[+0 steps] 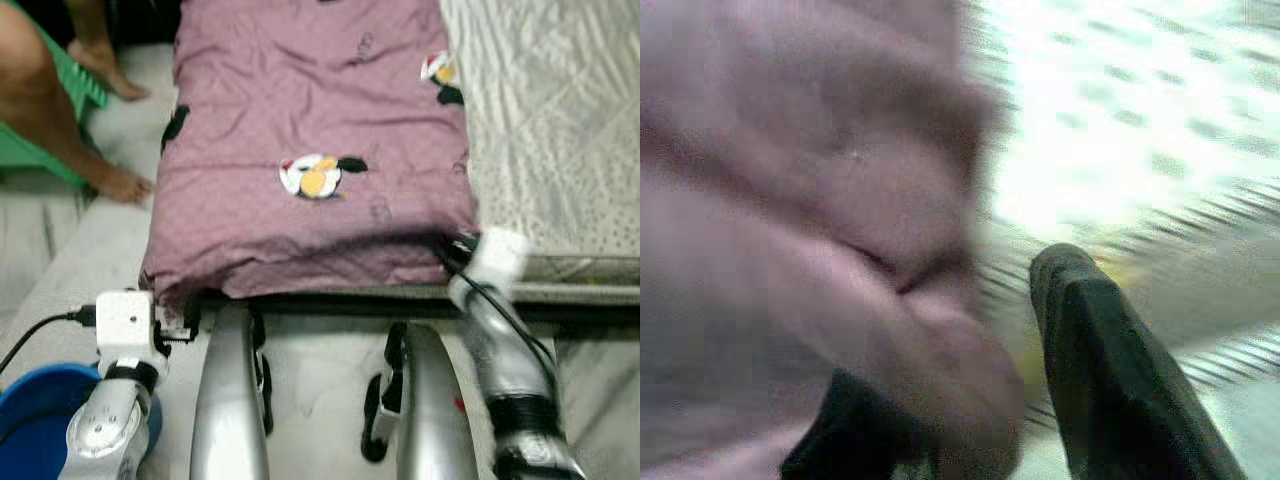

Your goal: Clean up the room

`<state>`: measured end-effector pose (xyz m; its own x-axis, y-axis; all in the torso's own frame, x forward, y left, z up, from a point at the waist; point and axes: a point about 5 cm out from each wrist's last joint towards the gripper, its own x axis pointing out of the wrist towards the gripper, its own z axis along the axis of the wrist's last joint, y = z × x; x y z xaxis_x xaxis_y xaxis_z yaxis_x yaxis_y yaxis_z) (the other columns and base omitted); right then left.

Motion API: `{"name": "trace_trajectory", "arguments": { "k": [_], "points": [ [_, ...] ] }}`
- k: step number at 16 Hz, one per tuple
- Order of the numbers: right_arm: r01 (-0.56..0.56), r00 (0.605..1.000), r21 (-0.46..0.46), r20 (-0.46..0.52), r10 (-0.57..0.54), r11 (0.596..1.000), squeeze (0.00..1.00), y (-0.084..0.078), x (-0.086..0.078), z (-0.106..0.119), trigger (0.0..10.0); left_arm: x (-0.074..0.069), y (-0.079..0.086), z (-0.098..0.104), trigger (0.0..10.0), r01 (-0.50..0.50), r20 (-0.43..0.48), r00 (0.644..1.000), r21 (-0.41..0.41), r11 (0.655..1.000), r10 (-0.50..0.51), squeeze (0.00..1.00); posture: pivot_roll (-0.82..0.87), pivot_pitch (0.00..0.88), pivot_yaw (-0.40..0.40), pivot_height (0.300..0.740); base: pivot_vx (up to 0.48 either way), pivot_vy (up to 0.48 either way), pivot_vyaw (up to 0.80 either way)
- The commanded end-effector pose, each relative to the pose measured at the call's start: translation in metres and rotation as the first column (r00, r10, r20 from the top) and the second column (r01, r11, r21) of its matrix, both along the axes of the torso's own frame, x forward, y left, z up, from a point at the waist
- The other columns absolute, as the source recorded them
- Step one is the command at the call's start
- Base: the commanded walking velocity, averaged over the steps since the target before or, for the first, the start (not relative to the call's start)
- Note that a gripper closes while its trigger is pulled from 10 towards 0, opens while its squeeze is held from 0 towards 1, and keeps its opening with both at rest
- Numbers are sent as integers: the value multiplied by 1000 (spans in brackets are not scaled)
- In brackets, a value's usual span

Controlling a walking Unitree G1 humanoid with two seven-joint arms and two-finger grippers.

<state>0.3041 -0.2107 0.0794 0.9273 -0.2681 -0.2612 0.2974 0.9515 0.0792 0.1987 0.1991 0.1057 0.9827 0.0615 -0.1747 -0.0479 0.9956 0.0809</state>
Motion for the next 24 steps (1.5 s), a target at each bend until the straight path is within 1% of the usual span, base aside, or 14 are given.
{"name": "trace_trajectory", "arguments": {
  "k": [1, 2, 5, 7, 9, 12, 13, 14, 15, 16, 19, 20, 22, 24],
  "points": [
    [69, 996, -9, -62, -70, 998, 0, -16, -17, -11, 0, -4, 4, -4, 10000, -4, -28, 1000, 5, 1000, 5, 0, 127, 363, 29, 581, 0, 0, 0],
    [86, 994, -22, -71, -87, 996, 0, -22, -22, -13, 0, -4, 4, -4, 10000, -4, -28, 1000, 5, 1000, 4, 0, 126, 362, 29, 581, 0, 0, 0],
    [141, 981, -79, -120, -150, 987, 0, -44, -52, -17, 0, -2, 4, -5, 10000, 1, -27, 1000, 7, 1000, 0, 0, 113, 352, 28, 581, 0, 0, 0],
    [142, 977, -112, -142, -158, 983, 0, -49, -66, -17, 0, 1, 3, -5, 10000, 5, -24, 1000, 7, 1000, -5, 0, 100, 346, 26, 581, 0, 0, 0],
    [146, 971, -145, -167, -169, 979, 0, -53, -76, -18, 0, 3, 2, -6, 10000, 8, -22, 1000, 6, 1000, -8, 0, 94, 340, 24, 581, 0, 0, 0],
    [79, 966, -106, -239, -102, 991, 0, -50, -94, -26, 0, 5, 0, -7, 10000, 10, -25, 1000, 2, 1000, -10, 0, 82, 331, 20, 581, 0, 0, 0],
    [-11, 953, -48, -304, -5, 999, 0, -41, -106, -36, 6078, 5, -1, -9, 10000, 13, -28, 1000, -2, 1000, -13, 0, 75, 329, 15, 581, 0, 0, 0],
    [-48, 943, -16, -330, 40, 999, 0, -36, -113, -40, 10000, 6, -1, -9, 10000, 14, -29, 999, -4, 1000, -14, 0, 72, 329, 13, 581, 0, 0, 0],
    [-91, 934, 19, -345, 92, 996, 1000, -32, -123, -42, 10000, 6, -2, -10, 10000, 16, -30, 999, -7, 1000, -16, 0, 66, 330, 12, 581, 0, 0, 0],
    [-149, 927, 27, -345, 150, 988, 1000, -27, -133, -40, 10000, 6, -2, -11, 10000, 18, -36, 999, -11, 1000, -19, 0, 56, 331, 10, 581, 0, 0, 0],
    [-220, 916, 49, -334, 223, 974, 1000, -24, -139, -39, 10000, 8, -4, -14, 10000, 25, -46, 999, -13, 1000, -26, 0, 44, 329, 15, 581, 0, 0, 0],
    [-209, 929, -6, -313, 197, 978, 1000, -29, -138, -34, 10000, 9, -4, -14, 10000, 26, -45, 999, -13, 1000, -27, 0, 44, 326, 18, 581, 0, 0, 0],
    [-163, 974, -109, -175, 142, 981, 1000, -40, -123, -10, 10000, 12, -3, -12, 10000, 28, -38, 999, -13, 1000, -28, 0, 38, 325, 20, 581, 0, 0, 0],
    [-122, 993, -130, -11, 122, 984, 1000, -40, -104, 18, 10000, 13, -4, -11, 10000, 28, -32, 999, -15, 999, -29, 0, 36, 326, 20, 581, 0, 0, 0]
  ]
}}
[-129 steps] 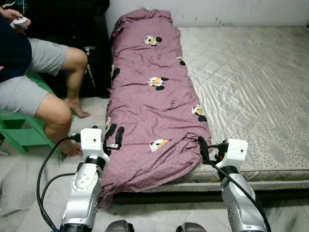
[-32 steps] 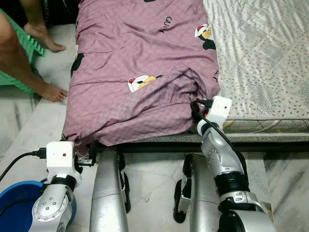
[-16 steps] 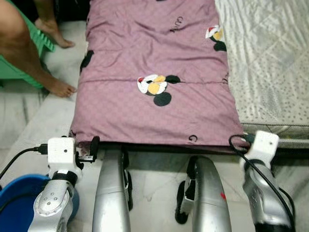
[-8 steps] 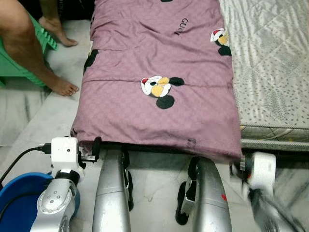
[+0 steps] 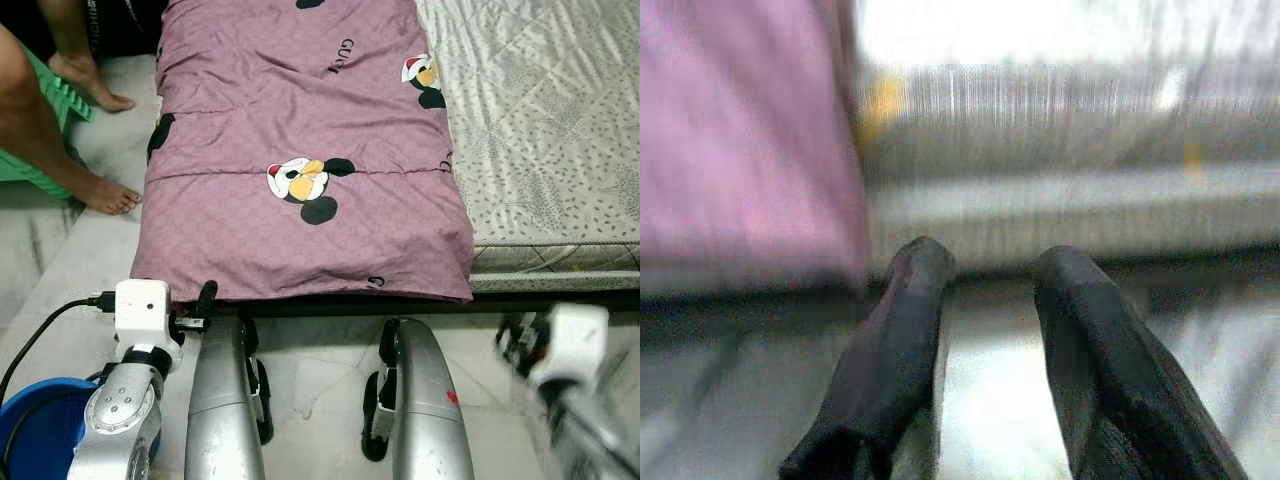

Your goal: Clean up the room

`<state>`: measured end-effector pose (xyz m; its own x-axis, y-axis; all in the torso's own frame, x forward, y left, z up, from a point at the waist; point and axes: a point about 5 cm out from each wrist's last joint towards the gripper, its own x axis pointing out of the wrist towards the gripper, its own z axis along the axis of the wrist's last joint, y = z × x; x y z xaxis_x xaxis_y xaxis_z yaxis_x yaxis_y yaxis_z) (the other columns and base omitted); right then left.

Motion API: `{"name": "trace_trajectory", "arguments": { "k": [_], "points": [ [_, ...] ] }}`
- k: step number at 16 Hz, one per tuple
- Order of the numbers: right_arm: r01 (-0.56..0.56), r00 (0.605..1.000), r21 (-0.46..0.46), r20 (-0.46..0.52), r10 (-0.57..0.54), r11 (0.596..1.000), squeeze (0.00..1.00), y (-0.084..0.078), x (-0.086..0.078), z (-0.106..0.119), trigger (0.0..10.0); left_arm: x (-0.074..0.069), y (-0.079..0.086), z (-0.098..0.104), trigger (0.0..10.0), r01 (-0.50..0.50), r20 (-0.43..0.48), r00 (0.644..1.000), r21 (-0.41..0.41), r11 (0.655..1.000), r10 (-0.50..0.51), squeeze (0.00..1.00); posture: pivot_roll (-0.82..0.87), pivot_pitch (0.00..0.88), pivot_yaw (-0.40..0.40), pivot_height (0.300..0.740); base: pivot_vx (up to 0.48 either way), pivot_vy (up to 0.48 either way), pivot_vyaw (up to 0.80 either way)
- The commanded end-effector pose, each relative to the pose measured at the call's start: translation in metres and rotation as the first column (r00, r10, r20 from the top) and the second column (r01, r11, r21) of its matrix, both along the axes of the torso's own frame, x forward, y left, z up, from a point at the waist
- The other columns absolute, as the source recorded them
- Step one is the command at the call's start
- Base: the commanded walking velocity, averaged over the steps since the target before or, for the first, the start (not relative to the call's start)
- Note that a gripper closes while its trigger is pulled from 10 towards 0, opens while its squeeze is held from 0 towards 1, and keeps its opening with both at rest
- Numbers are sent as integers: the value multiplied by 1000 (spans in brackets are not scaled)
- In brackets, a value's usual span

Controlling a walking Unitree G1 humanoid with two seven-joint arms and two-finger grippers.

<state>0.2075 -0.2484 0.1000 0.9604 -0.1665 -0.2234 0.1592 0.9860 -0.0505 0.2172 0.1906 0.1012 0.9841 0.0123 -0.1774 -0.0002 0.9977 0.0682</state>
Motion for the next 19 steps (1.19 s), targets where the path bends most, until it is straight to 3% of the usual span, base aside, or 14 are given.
{"name": "trace_trajectory", "arguments": {
  "k": [1, 2, 4, 8, 12, 14, 16, 19],
  "points": [
    [3, 999, 27, 46, -5, 1000, 1000, 3, -1, 7, 10000, -5, 4, -6, 10000, -18, -27, 999, -4, 1000, 18, 0, 36, 327, 22, 581, 0, 0, 0],
    [-50, 991, 41, 127, 45, 998, 1000, 14, 11, 21, 10000, -5, 3, -6, 10000, -17, -24, 1000, -6, 1000, 17, 0, 37, 326, 23, 581, 0, 0, 0],
    [-128, 978, 97, 179, 109, 987, 1000, 35, 29, 28, 10000, -3, 2, -4, 10000, -14, -16, 1000, -8, 1000, 14, 0, 39, 328, 26, 581, 0, 0, 0],
    [-284, 952, 145, 163, 261, 948, 1000, 77, 71, 15, 10000, 0, 0, 4, 10000, 14, 15, 1000, 12, 1000, -14, 0, 88, 336, 43, 581, 0, 0, 0],
    [-335, 918, 162, 279, 282, 928, 1000, 98, 98, 33, 10000, -5, 4, 5, 10000, 1, 14, 1000, 21, 1000, -1, 0, 113, 340, 46, 581, 0, 0, 0],
    [-353, 910, 160, 286, 299, 922, 1000, 107, 104, 32, 10000, -6, 3, 5, 10000, 2, 13, 1000, 20, 1000, -3, 0, 120, 344, 47, 581, 0, 0, 0],
    [-356, 922, 151, 215, 321, 922, 1000, 113, 104, 15, 10000, -7, 1, 6, 10000, 6, 12, 1000, 17, 1000, -6, 0, 128, 346, 47, 581, 0, 0, 0],
    [-259, 965, 197, 83, 247, 945, 1000, 99, 96, -19, 10000, -7, -1, 5, 10000, 7, 9, 1000, 9, 1000, -7, 0, 137, 348, 34, 581, 0, 0, 0]
  ]
}}
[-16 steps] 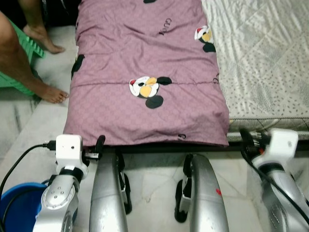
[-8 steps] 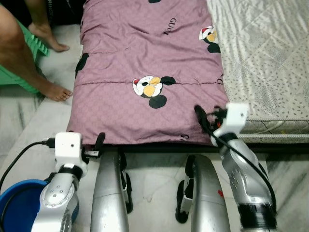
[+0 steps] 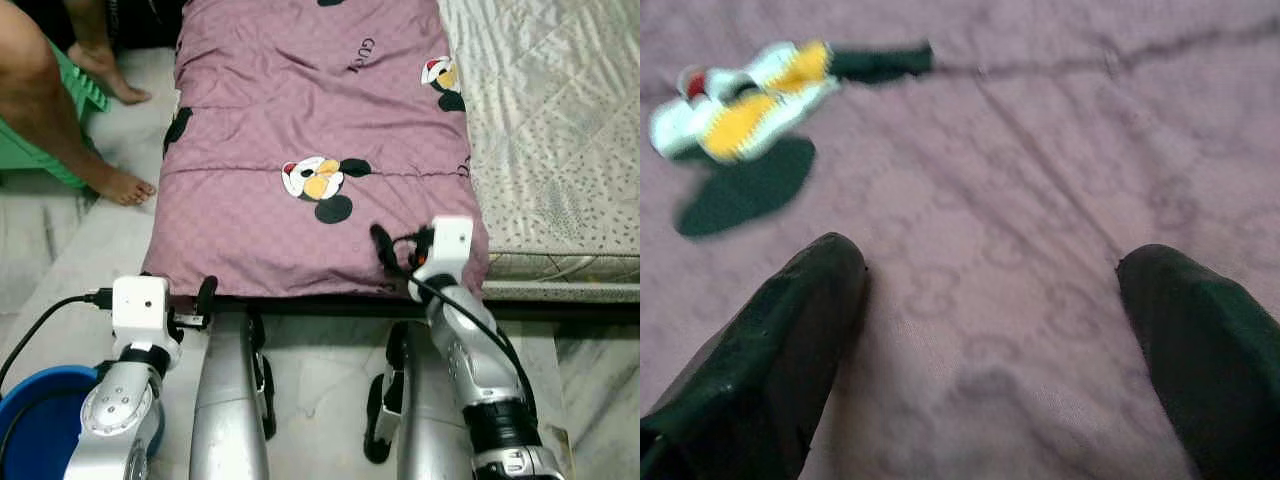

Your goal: Clean up the room

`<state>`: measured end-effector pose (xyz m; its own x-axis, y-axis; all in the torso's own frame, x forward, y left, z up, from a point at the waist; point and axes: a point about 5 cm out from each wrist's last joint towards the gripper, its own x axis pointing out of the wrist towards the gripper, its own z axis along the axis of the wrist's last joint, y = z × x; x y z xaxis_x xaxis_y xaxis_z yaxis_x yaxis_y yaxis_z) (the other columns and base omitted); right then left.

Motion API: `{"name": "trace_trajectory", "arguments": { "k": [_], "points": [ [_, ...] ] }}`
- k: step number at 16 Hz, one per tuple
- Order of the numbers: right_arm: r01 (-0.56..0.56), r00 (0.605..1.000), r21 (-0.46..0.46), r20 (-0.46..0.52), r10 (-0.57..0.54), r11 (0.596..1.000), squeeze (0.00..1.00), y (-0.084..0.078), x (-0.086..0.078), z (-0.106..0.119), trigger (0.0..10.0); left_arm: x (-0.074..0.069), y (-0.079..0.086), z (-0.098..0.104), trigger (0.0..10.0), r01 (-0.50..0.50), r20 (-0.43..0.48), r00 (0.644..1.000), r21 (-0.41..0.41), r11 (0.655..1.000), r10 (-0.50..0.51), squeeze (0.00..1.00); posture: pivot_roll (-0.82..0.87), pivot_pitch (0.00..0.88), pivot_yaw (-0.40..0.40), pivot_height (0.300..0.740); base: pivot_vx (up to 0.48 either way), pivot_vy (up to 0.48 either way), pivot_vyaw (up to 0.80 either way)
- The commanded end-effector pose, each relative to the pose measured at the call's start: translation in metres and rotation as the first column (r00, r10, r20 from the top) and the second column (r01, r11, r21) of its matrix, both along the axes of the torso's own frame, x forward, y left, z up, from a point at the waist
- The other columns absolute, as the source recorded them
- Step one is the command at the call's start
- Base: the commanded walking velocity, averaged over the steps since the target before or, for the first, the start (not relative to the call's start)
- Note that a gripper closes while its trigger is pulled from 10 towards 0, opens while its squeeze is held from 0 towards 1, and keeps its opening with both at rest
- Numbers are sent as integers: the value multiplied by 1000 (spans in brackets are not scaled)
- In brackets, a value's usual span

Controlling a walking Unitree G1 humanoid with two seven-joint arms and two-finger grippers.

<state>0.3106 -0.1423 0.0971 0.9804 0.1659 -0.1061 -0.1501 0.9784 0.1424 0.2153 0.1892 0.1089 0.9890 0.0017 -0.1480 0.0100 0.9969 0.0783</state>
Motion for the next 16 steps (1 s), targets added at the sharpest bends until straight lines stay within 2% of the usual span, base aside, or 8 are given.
{"name": "trace_trajectory", "arguments": {
  "k": [1, 2, 3, 7, 9, 10, 13, 16],
  "points": [
    [70, 993, 14, -98, -69, 997, 1000, -13, -10, -24, 10000, -6, 1, -4, 10000, -9, -24, 1000, -5, 1000, 9, 0, 135, 348, 31, 581, 0, 0, 0],
    [142, 982, 68, -137, -132, 988, 1000, -27, -15, -33, 10000, -4, 2, -7, 10000, -18, -31, 999, -12, 1000, 18, 0, 127, 344, 31, 581, 0, 0, 0],
    [150, 981, 62, -133, -141, 987, 1000, -32, -17, -33, 10000, -2, 0, -8, 10000, -12, -29, 999, -15, 1000, 12, 0, 109, 335, 31, 581, 0, 0, 0],
    [129, 990, 96, -67, -123, 987, 1000, -32, -21, -20, 10000, 14, -8, -8, 10000, 8, -3, 1000, -35, 999, -8, 0, 54, 288, 43, 581, 0, 0, 0],
    [123, 992, 110, -26, -121, 986, 298, -29, -25, -11, 10000, 22, -12, -8, 10000, 14, 20, 1000, -51, 999, -13, 0, 30, 253, 49, 581, 0, 0, 0],
    [130, 991, 133, 10, -133, 983, 0, -27, -31, -5, 10000, 28, -14, -7, 10000, 11, 33, 999, -62, 998, -9, 0, 10, 225, 54, 581, 0, 0, 0],
    [160, 983, 144, 72, -172, 977, 0, -30, -38, 5, 10000, 37, -17, -6, 10000, 13, 56, 998, -64, 998, -9, 0, -14, 190, 54, 581, 0, 0, 0],
    [199, 971, 138, 105, -214, 970, 0, -41, -41, 14, 10000, 45, -21, -13, 10000, 19, 66, 998, -77, 997, -14, 0, -52, 135, 58, 621, 0, 0, 0]
  ]
}}
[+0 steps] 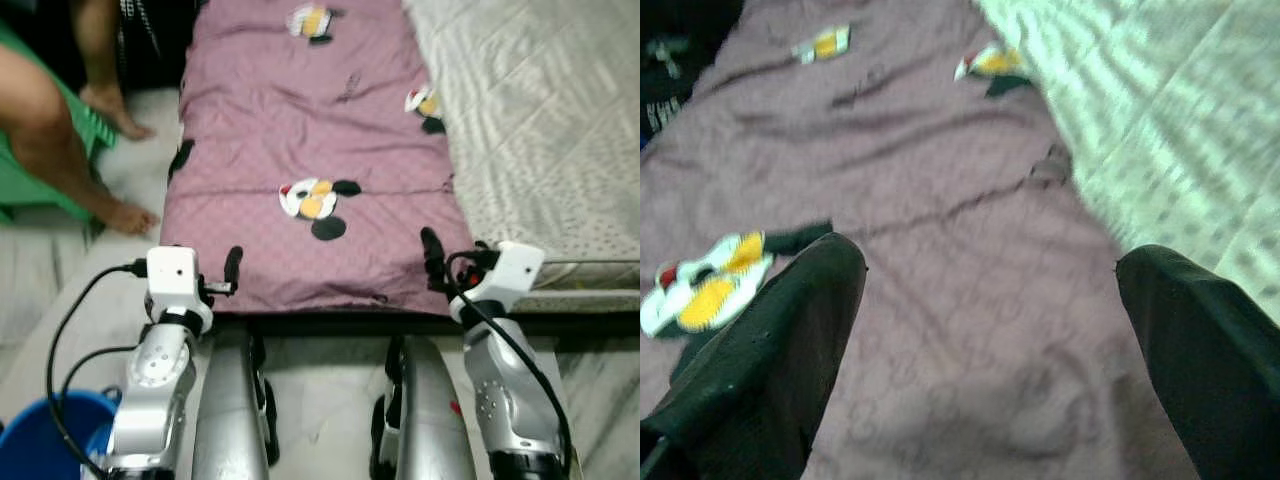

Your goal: Clean up the room

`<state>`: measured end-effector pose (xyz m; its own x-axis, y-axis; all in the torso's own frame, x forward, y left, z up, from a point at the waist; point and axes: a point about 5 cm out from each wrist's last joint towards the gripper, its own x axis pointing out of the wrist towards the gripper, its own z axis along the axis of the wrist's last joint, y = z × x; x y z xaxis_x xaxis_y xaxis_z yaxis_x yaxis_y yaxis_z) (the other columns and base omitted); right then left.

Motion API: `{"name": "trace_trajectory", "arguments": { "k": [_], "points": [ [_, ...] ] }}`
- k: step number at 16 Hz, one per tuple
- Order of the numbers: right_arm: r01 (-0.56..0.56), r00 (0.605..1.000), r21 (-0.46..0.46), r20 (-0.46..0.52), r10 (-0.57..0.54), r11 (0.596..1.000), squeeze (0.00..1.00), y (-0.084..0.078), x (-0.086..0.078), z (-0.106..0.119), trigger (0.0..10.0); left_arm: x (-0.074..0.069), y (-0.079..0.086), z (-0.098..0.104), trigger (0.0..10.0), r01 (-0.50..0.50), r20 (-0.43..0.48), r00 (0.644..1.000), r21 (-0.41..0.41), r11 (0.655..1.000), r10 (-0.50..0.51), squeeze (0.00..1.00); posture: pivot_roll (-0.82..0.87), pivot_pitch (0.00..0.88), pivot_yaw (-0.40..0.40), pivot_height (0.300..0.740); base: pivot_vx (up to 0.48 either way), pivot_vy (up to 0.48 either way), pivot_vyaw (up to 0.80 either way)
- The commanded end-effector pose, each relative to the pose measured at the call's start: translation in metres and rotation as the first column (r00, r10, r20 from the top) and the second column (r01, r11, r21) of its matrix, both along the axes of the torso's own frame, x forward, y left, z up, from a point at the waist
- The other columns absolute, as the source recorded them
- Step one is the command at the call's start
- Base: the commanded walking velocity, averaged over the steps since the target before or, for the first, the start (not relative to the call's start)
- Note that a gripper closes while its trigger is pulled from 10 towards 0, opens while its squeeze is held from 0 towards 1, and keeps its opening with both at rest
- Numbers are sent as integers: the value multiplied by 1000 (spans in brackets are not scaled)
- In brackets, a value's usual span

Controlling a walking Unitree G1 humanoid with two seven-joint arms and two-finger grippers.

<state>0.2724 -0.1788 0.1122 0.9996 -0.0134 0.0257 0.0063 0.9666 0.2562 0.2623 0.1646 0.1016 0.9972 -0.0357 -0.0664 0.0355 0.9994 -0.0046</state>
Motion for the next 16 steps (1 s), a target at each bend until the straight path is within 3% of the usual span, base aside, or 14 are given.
{"name": "trace_trajectory", "arguments": {
  "k": [1, 5, 10, 13, 16],
  "points": [
    [33, 999, 1, -4, -33, 999, 0, -7, -2, -1, 10000, -1, 1, -6, 10000, -3, -15, 1000, 4, 1000, 3, 0, -53, 134, 56, 631, 0, 0, 0],
    [63, 998, 10, -2, -63, 998, 0, -7, 1, 0, 10000, 1, -2, -18, 10000, 8, -33, 999, -9, 1000, -9, 0, -66, 86, 41, 686, 0, 0, 0],
    [77, 997, 18, -10, -77, 997, 0, -5, 1, -7, 10000, 12, -4, -17, 10000, 18, -3, 1000, -14, 1000, -18, 0, -61, 22, 73, 740, 0, 0, 0],
    [60, 998, -8, 6, -60, 998, 0, -9, -4, -8, 10000, 18, 2, -18, 10000, 9, 4, 1000, 4, 1000, -9, 0, -60, 0, 76, 740, 0, 0, 0],
    [77, 997, -45, -28, -79, 996, 0, -21, -20, -19, 10000, 10, 9, -27, 10000, 0, -7, 1000, 21, 1000, 0, 0, -74, 0, 80, 740, 0, 0, 0]
  ]
}}
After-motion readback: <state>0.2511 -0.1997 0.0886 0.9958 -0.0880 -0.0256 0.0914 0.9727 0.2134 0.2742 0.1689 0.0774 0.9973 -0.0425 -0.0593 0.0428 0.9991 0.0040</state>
